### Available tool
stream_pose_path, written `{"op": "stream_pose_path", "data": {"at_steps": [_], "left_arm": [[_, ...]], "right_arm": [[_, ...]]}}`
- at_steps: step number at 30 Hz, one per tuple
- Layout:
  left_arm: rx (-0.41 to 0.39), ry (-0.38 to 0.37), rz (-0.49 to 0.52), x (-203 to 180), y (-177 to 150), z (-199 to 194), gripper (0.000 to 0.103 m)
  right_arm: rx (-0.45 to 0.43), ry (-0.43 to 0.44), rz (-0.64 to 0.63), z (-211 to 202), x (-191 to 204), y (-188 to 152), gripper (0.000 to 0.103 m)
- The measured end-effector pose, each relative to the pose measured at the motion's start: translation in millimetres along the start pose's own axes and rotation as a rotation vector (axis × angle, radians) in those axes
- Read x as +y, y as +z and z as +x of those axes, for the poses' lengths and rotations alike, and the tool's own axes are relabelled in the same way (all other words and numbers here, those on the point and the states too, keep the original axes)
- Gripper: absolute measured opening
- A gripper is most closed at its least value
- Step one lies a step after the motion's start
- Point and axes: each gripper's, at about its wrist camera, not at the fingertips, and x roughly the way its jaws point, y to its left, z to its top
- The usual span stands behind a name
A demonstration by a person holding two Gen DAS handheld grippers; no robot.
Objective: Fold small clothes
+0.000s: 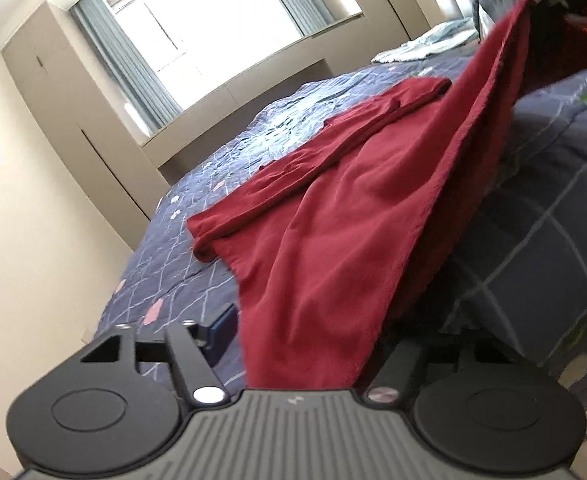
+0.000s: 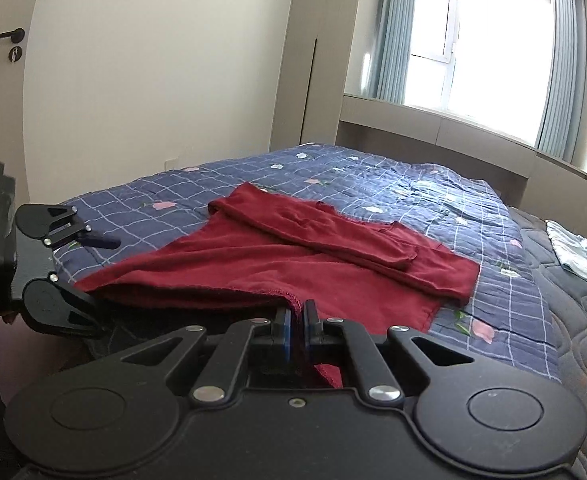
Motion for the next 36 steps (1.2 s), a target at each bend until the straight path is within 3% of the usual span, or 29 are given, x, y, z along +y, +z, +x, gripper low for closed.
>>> {"op": "stream_pose_path", "data": {"at_steps": [2,7,12,18,26,32,36], "left_arm": [[-0.009,-0.01,0.012,-1,-4,-4,0.061],[-0.059,-0.019,0.069,-7,-3,-14,0.019],[-0.06,-0.061,0.196,-9,-10,-16,0.006],[-0.065,-0.173,0.236,9,-10,-22,0.004],[-0.131,-0.214,0.345,21,-7,-30,0.004],[-0.093,-0.264,0.357,17,-13,-23,0.004],[-0.061,-0.323,0.279,26,-9,-17,0.004]], "right_arm": [[0.001,0.002,-0.001,1,-1,1,0.005],[0.015,-0.001,-0.022,1,2,-1,0.005],[0.054,-0.004,-0.118,0,10,-10,0.005],[0.141,0.043,-0.269,4,22,-27,0.004],[0.205,0.091,-0.407,8,33,-35,0.004],[0.219,0.111,-0.365,13,27,-32,0.004],[0.237,0.143,-0.203,16,8,-24,0.004]]}}
